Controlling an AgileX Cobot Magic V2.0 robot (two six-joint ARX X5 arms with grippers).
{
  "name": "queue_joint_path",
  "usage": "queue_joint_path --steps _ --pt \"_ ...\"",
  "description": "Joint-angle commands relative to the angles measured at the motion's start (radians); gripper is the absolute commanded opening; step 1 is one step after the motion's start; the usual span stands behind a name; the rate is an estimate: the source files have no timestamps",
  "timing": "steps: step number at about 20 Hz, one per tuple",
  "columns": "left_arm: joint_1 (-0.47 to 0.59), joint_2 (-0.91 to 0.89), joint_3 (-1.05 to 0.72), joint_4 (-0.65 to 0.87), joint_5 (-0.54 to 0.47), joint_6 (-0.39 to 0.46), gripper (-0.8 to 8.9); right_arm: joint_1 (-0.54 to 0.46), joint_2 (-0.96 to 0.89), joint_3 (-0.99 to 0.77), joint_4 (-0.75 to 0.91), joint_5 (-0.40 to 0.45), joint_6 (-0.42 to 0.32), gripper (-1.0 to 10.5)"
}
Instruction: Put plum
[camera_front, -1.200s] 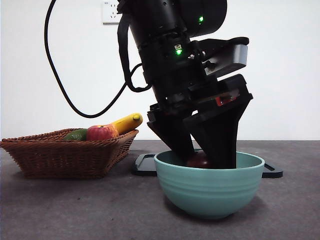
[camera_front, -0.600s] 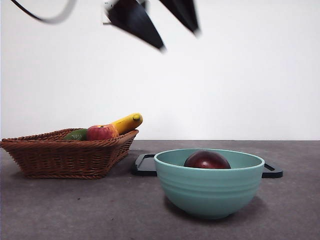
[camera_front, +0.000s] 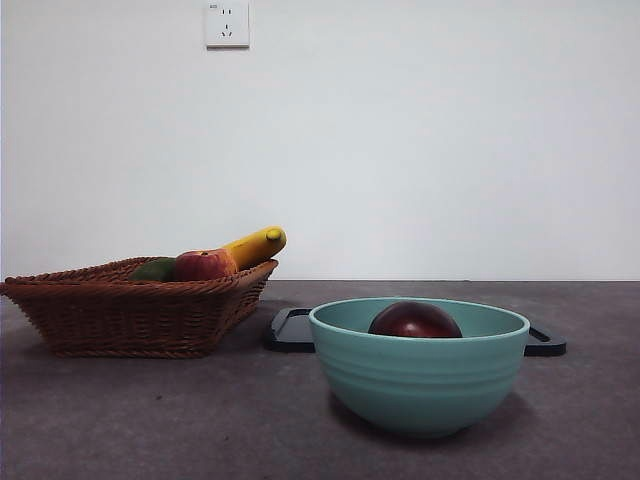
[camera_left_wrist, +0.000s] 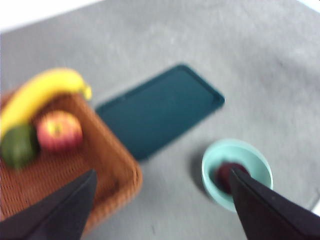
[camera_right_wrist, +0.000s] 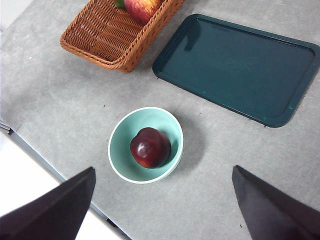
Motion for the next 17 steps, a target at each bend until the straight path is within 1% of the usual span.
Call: queue_joint_path --steps 1,4,5,7,12,14,17 --pt "-0.002 -0.079 -0.114 0.002 0.034 -0.034 4.3 0.004 0.005 0.02 0.01 0.0 -0.005 4.4" --pt "-0.002 -0.185 -0.263 -0.006 0.109 -0.051 4.29 0.004 0.005 0.02 0.009 0.0 -0.005 4.4" --pt "-0.002 -0.213 -0.299 -0.018 0.152 -0.061 4.28 0.005 0.005 0.02 0.008 0.0 -0.005 4.4" --pt "-0.002 -0.25 -0.335 -0.047 0.187 -0.07 4.28 0.005 0.005 0.02 0.008 0.0 -0.005 4.4" --pt "-0.002 -0.283 -0.337 -0.057 0.187 -0.07 4.28 0.005 0.006 0.02 0.003 0.0 -0.003 4.4" --pt "-0.002 -0.283 -0.337 -0.056 0.187 -0.07 4.28 0.005 0.02 0.019 -0.003 -0.001 0.01 4.4" --pt "-0.002 -0.283 -0.337 -0.055 0.187 -0.07 4.28 0.036 0.07 0.013 -0.004 0.001 0.026 4.3"
